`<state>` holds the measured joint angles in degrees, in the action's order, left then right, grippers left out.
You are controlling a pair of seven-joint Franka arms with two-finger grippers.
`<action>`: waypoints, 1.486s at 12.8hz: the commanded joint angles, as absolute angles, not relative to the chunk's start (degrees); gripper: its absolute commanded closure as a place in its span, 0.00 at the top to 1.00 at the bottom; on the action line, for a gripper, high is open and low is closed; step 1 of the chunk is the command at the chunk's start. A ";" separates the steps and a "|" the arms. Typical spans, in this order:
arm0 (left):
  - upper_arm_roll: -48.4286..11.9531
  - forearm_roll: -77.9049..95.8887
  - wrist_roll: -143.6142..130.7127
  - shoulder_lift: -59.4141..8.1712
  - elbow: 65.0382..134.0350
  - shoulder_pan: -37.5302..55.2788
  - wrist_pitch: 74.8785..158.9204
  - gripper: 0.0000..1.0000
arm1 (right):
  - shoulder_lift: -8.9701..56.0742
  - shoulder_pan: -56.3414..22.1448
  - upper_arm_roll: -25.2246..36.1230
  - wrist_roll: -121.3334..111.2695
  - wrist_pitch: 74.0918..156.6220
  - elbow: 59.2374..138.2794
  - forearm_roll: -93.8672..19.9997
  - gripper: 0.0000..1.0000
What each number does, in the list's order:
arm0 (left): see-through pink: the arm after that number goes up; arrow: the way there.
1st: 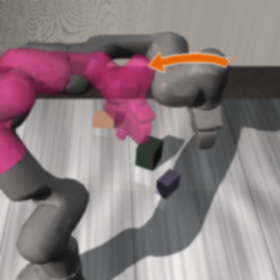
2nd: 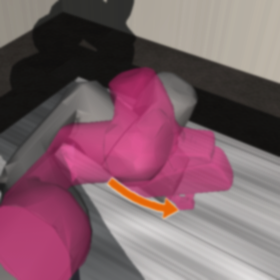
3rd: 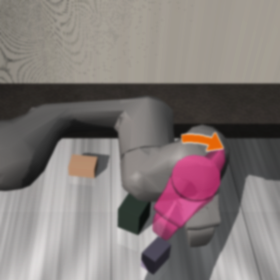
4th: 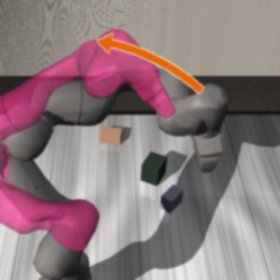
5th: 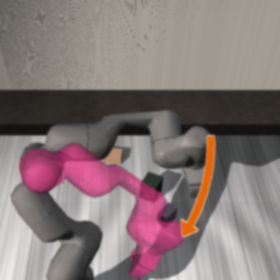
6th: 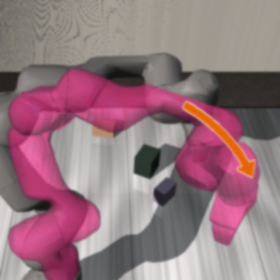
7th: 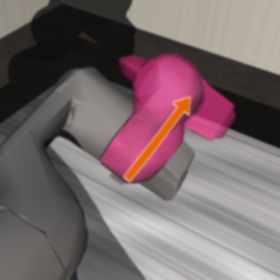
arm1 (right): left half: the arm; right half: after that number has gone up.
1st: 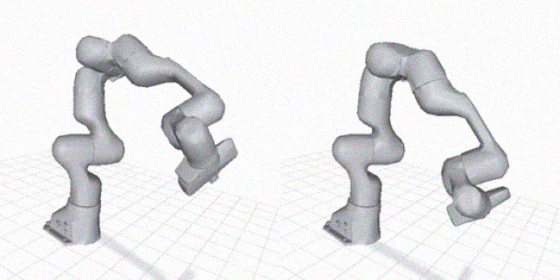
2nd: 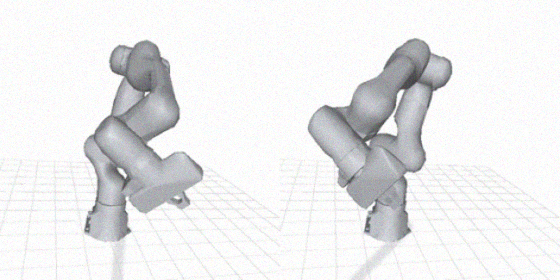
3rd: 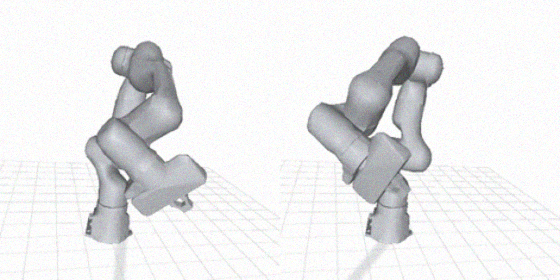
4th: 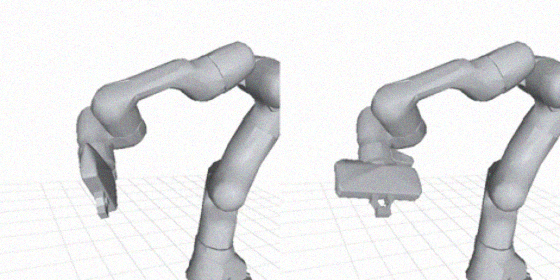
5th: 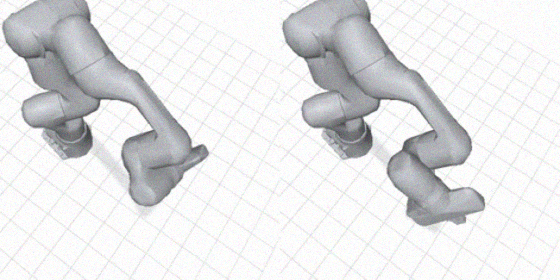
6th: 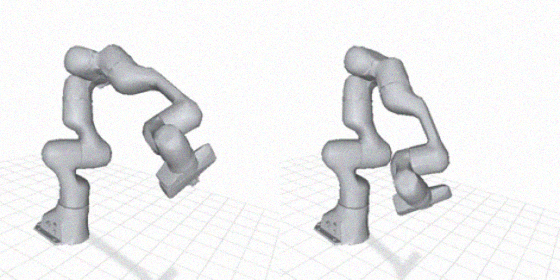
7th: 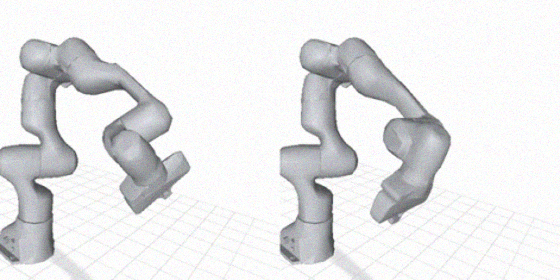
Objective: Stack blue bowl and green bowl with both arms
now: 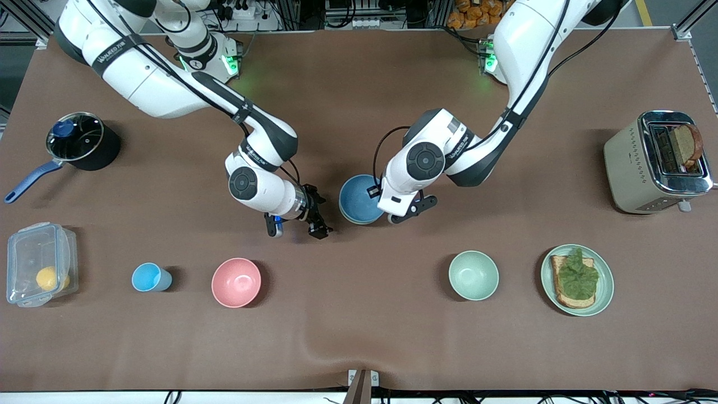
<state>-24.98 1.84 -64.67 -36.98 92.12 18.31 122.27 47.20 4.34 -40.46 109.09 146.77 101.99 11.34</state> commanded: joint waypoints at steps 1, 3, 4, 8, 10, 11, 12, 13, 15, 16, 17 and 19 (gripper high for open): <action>-24.79 0.97 -67.23 -38.05 92.02 19.25 124.01 0.00 | 47.29 4.57 -40.78 110.21 147.48 102.30 10.55 1.00; -24.79 0.88 -67.32 -39.11 92.11 19.77 125.50 0.00 | 47.29 4.57 -40.78 110.13 147.57 102.30 10.55 1.00; -24.79 0.79 -67.32 -39.55 92.02 19.78 125.94 0.00 | 47.37 4.57 -40.78 110.13 147.48 102.30 10.55 1.00; -24.70 0.70 -67.32 -40.51 92.11 20.04 126.30 0.00 | 47.37 4.48 -40.78 110.13 147.83 102.30 10.55 1.00; -24.70 0.70 -67.32 -40.96 92.02 20.04 126.39 0.00 | 47.37 4.31 -40.78 110.21 148.09 102.22 10.55 1.00; -24.70 0.53 -67.32 -41.31 91.93 20.04 126.39 0.00 | 47.46 4.22 -40.78 110.13 148.44 102.30 10.55 1.00; -24.70 0.44 -67.24 -41.48 91.85 19.87 126.39 0.17 | 47.46 4.22 -40.78 110.21 148.45 102.22 10.55 1.00; -24.70 0.44 -67.15 -41.40 91.85 19.86 126.39 0.43 | 47.46 4.22 -40.78 110.21 148.36 102.30 10.55 1.00; -24.70 0.44 -67.24 -40.87 91.58 19.60 126.30 1.00 | 47.46 4.22 -40.78 110.21 148.36 102.30 10.55 1.00; -24.70 0.44 -67.24 -40.35 91.41 19.51 126.21 1.00 | 47.46 4.22 -40.78 110.21 148.19 102.30 10.55 1.00; -24.52 0.44 -67.32 -39.30 91.41 19.34 125.86 1.00 | 47.37 4.31 -40.78 110.21 147.84 102.30 10.55 1.00; -24.52 0.44 -67.67 -35.36 91.58 18.46 123.85 1.00 | 47.11 4.74 -40.78 110.30 146.18 102.22 10.55 1.00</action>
<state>-24.74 1.84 -65.66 -40.02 90.87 19.06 126.00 47.20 4.29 -40.46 109.46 147.05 102.00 11.34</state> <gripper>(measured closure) 0.247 0.000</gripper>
